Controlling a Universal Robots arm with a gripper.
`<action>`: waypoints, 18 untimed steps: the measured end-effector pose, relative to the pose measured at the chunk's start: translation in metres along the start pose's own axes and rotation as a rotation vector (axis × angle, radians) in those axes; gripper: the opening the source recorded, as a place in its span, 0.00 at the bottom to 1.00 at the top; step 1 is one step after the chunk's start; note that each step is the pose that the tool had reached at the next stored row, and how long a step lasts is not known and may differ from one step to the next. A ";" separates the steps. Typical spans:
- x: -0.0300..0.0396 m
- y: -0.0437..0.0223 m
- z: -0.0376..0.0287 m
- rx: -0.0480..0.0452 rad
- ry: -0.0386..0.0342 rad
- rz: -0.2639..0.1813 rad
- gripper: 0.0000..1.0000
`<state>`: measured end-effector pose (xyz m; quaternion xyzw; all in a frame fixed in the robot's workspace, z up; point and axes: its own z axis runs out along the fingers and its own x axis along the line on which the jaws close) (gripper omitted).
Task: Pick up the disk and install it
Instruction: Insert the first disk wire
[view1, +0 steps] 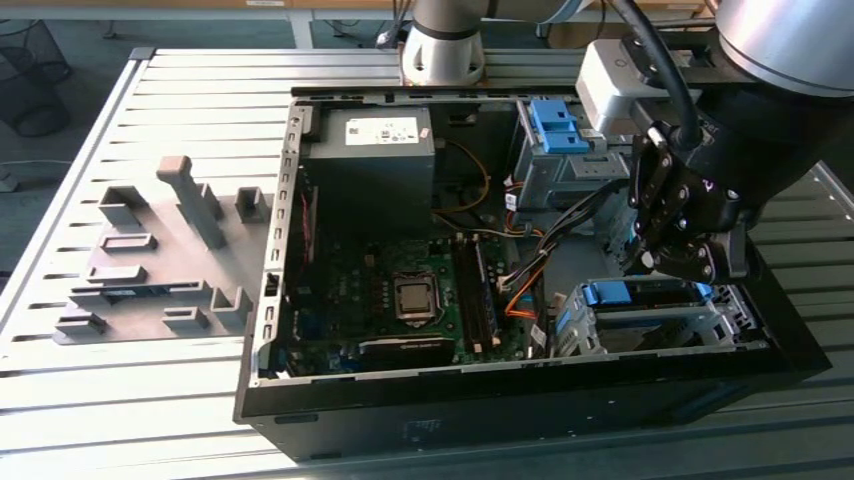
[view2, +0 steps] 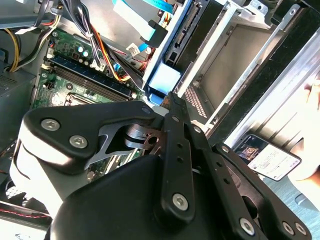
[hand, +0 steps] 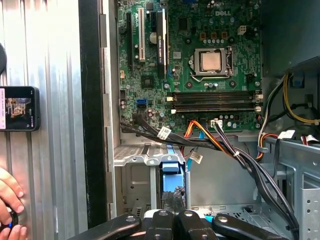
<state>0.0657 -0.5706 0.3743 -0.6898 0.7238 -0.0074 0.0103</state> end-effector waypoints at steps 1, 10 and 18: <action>0.0000 0.0000 0.0000 0.0000 0.0000 0.000 0.11; -0.0009 -0.0176 0.0007 -0.0009 -0.0001 0.000 0.11; -0.0012 -0.0245 -0.0029 -0.0010 -0.0004 0.000 0.11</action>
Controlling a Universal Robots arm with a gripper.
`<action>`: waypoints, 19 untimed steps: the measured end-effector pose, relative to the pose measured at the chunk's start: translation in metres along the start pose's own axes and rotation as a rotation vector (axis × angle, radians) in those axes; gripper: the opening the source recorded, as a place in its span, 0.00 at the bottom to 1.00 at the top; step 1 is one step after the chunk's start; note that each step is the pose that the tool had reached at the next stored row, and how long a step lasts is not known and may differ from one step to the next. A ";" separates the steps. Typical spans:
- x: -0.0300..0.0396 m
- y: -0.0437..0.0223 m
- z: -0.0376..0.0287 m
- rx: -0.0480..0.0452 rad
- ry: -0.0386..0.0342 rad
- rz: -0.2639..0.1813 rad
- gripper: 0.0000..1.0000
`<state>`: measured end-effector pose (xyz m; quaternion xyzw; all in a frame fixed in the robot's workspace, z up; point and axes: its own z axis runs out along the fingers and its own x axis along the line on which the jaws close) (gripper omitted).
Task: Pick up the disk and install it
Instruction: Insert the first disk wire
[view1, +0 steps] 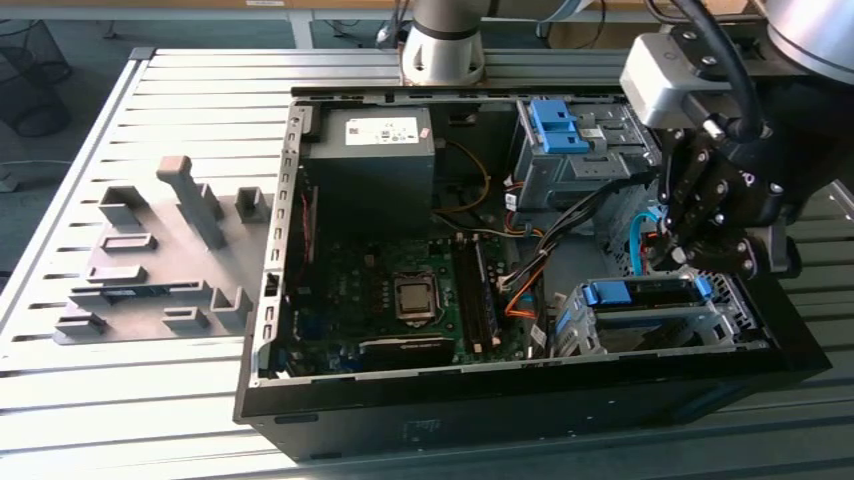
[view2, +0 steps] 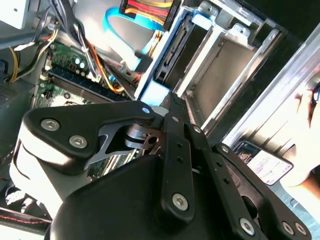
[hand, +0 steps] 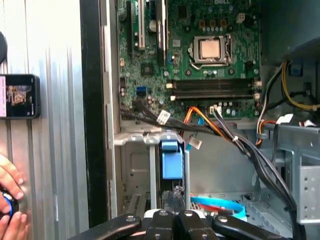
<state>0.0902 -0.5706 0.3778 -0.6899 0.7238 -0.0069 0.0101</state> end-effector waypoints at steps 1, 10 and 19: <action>-0.0003 -0.0043 0.0002 0.0000 -0.0001 0.000 0.11; -0.0048 -0.0332 0.0065 -0.0005 0.0000 0.000 0.11; -0.0103 -0.0492 0.0099 -0.0303 0.0027 0.000 0.11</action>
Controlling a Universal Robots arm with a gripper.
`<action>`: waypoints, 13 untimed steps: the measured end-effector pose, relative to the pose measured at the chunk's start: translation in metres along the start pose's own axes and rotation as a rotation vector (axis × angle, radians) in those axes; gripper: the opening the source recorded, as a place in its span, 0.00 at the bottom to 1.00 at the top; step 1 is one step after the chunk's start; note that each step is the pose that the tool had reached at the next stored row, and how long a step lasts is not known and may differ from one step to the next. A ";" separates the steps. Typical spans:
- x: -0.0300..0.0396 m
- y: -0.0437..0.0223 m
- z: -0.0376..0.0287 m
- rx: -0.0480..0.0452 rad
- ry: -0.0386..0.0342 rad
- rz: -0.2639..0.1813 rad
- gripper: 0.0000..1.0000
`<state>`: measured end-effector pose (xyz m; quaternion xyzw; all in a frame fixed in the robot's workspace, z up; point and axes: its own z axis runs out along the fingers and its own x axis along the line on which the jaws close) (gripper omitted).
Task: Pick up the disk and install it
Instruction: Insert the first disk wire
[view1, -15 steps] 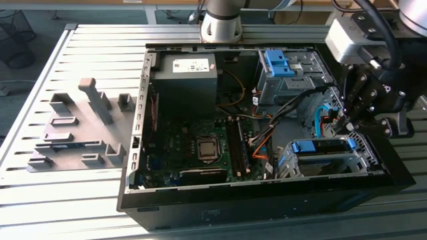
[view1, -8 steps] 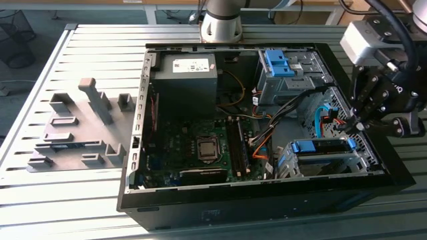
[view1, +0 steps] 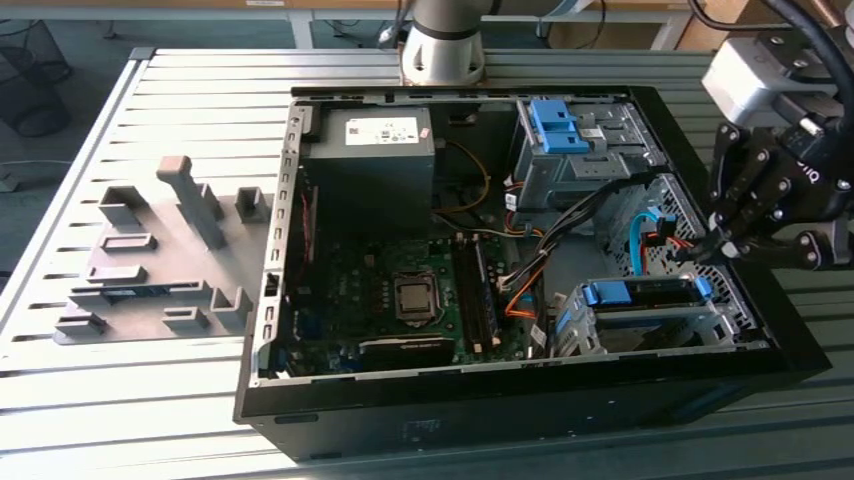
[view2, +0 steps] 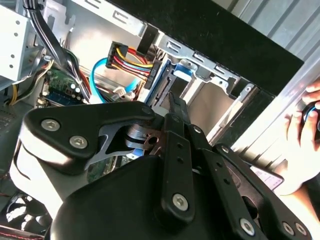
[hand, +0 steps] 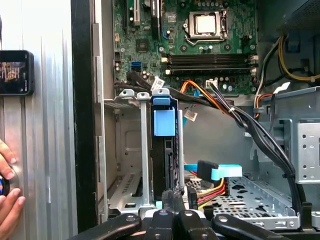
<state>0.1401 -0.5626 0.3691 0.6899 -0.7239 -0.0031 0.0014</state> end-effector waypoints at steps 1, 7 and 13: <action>-0.0006 0.0000 0.0004 -0.0002 0.0000 0.000 0.11; -0.0073 0.0001 0.0048 -0.0003 -0.0001 -0.013 0.11; -0.0094 -0.0001 0.0072 -0.0004 0.0000 -0.036 0.17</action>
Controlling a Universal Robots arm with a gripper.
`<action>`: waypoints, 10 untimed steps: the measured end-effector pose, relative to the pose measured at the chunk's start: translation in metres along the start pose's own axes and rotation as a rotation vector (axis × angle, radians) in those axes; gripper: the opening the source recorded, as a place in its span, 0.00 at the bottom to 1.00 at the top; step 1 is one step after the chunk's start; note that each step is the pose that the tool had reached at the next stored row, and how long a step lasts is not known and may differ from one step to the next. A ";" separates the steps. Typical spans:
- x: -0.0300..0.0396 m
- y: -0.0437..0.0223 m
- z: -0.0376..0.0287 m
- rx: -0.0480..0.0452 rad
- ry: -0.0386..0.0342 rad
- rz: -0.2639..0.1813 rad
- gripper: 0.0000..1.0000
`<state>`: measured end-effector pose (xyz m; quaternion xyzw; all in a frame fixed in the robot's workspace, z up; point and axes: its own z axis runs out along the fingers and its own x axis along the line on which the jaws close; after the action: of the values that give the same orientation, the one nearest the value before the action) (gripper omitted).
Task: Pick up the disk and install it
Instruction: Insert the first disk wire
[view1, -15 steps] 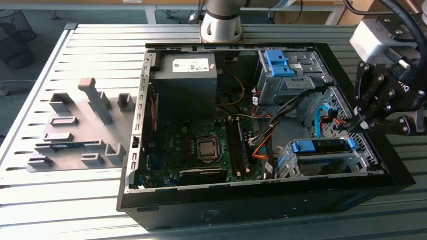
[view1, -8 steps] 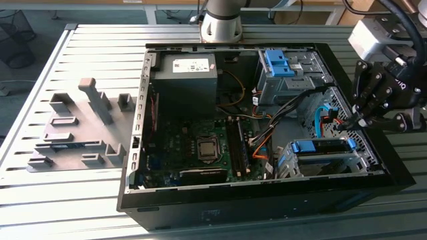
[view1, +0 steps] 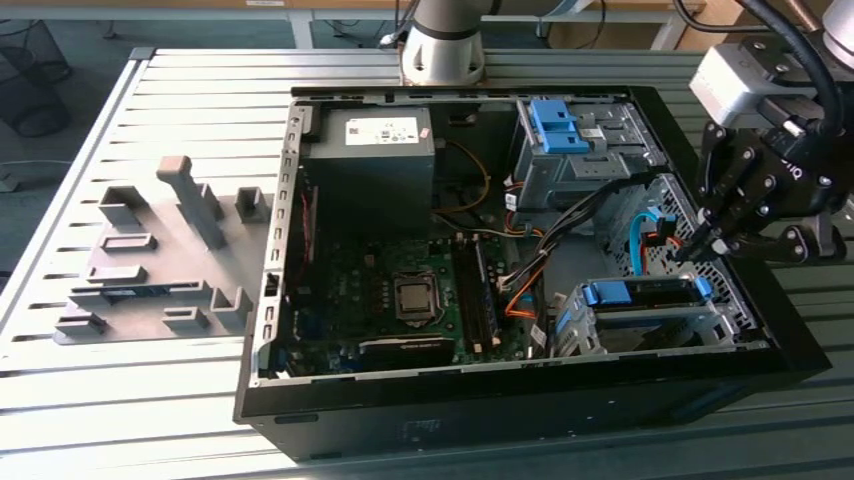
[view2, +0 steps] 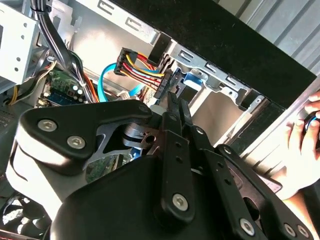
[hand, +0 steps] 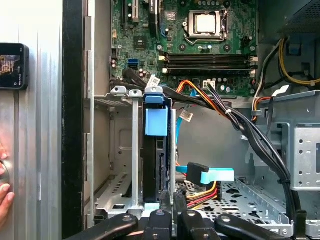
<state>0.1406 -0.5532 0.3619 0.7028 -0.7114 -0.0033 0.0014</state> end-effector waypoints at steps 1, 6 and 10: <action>0.0000 0.0000 0.0000 0.0000 0.0001 0.000 0.17; 0.0000 0.0000 0.0000 0.0000 0.0000 0.000 0.24; -0.0001 0.0000 0.0002 0.0000 0.0000 -0.004 0.32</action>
<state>0.1406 -0.5531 0.3617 0.7042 -0.7100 -0.0033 0.0015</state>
